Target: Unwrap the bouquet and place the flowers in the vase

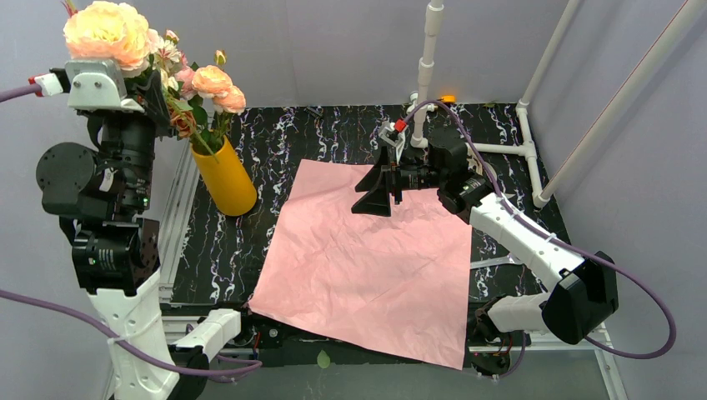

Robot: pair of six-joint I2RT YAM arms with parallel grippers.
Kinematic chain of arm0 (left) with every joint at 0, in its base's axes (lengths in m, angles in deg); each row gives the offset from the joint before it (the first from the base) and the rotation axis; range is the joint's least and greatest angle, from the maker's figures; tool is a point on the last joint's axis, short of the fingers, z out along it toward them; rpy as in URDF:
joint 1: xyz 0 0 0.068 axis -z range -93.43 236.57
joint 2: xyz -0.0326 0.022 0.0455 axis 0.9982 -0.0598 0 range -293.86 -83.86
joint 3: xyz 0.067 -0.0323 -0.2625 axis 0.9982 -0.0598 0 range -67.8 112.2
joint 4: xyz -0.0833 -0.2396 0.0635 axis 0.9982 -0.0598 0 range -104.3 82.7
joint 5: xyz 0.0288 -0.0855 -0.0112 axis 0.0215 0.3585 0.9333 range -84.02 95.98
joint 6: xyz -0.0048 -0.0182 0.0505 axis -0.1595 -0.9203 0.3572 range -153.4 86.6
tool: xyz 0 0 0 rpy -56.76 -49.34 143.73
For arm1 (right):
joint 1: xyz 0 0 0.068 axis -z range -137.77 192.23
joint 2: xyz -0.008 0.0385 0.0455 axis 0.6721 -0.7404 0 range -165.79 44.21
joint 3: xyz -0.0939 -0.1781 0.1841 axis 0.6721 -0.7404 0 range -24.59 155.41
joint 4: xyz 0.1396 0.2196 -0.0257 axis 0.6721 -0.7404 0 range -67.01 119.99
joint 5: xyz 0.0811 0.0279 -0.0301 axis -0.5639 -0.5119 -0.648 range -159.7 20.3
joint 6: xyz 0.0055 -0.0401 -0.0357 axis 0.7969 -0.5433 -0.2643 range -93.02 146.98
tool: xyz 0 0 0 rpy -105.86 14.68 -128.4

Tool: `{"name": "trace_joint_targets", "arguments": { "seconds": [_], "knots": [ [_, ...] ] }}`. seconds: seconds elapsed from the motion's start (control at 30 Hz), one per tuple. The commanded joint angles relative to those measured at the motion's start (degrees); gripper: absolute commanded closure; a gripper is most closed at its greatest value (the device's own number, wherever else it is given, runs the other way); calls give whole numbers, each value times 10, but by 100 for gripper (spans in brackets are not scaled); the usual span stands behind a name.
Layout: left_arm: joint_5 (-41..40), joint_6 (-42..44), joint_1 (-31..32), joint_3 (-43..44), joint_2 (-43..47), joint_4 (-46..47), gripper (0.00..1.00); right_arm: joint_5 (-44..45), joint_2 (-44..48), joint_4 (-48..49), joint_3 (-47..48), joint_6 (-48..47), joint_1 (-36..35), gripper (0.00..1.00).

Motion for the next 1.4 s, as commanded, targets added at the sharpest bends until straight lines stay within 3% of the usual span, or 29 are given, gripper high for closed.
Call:
{"name": "trace_joint_targets", "arguments": {
  "seconds": [0.0,0.43,1.37],
  "knots": [
    [-12,12,-2,30,-11,66,100,6,13,6,8,-13,-2,2],
    [-2,32,-3,-2,-36,121,100,12,7,6,6,-19,-2,1],
    [-41,14,-4,-220,-55,137,100,19,-9,-8,11,-29,-2,2]
  ]
}}
